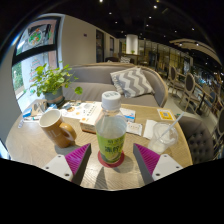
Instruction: Pour water
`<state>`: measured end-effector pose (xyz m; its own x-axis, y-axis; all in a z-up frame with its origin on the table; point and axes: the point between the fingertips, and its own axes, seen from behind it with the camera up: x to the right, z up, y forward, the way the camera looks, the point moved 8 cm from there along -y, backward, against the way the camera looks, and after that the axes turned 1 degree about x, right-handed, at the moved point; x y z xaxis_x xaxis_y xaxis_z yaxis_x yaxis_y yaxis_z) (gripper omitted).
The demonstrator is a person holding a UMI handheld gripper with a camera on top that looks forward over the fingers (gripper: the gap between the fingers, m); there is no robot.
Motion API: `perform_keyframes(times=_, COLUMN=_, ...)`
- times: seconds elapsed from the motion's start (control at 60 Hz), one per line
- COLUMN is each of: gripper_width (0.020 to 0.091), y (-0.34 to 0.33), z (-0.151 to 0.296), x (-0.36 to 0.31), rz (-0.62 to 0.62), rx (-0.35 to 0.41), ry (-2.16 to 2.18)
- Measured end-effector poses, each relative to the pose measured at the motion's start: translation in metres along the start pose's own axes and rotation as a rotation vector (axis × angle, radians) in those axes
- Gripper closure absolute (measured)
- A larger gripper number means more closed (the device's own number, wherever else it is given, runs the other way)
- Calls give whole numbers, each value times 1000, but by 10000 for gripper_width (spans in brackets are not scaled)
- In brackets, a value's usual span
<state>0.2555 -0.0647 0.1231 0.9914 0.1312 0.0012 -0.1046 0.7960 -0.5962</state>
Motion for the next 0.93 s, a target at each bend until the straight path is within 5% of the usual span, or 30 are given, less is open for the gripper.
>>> perform_keyframes(times=0.25, gripper_width=254, y=-114, z=5, x=-35, rz=-116, rx=-74, ry=26)
perform_keyframes(times=0.5, gripper_width=250, y=-219, z=-7, x=-90, rz=-158, rx=-72, ry=34)
perform_keyframes(times=0.933, gripper_width=250, y=-270, z=-12, x=-106, rz=-220, rx=-39, ry=37)
